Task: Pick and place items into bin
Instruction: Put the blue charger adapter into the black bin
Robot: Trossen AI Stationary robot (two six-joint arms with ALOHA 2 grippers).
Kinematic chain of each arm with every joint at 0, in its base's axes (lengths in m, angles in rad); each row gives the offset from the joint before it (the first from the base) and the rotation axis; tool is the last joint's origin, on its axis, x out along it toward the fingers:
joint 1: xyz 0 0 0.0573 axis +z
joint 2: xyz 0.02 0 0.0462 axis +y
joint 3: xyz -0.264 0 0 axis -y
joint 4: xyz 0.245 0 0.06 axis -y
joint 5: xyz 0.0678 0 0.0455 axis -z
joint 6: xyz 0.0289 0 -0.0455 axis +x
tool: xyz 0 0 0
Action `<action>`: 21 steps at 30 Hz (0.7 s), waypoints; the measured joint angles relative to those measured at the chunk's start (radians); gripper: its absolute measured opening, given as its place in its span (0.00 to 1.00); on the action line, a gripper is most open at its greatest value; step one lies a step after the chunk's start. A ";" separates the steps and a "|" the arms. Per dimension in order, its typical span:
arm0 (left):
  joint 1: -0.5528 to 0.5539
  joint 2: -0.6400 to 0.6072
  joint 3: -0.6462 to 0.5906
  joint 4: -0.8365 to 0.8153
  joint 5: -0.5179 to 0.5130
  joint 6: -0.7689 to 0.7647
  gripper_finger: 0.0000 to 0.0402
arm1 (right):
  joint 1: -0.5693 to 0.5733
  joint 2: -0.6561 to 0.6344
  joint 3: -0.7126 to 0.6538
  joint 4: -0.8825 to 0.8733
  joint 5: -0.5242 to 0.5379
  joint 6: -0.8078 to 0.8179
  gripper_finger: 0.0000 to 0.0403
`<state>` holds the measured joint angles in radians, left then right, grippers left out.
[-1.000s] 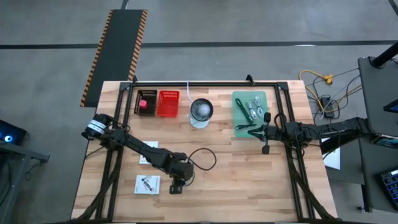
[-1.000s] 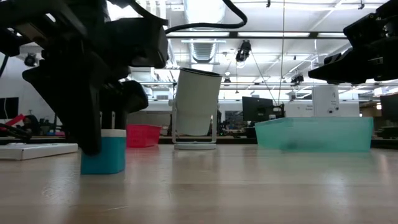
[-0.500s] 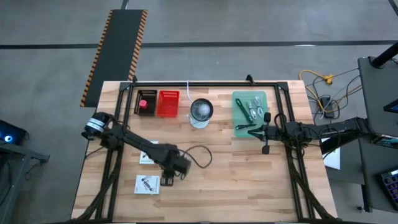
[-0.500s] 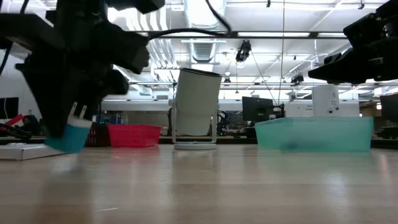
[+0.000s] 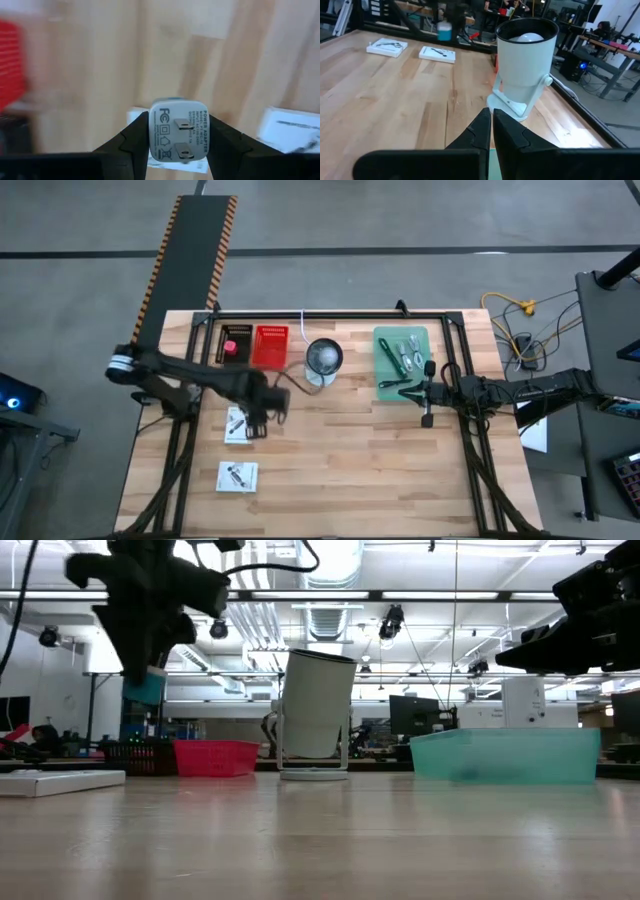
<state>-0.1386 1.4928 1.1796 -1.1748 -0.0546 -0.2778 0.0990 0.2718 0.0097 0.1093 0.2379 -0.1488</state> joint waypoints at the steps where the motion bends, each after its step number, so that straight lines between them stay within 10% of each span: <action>1: 0.026 -0.027 -0.011 -0.001 -0.016 0.014 0.33 | 0.000 0.000 0.000 0.000 0.000 -0.010 0.02; 21: 0.754 -0.173 -0.053 0.159 -0.023 0.474 0.33 | 0.000 0.000 0.000 0.000 0.001 -0.030 0.02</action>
<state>0.6156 1.3196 1.1263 -1.0156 -0.0775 0.1966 0.0990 0.2718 0.0097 0.1096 0.2386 -0.1787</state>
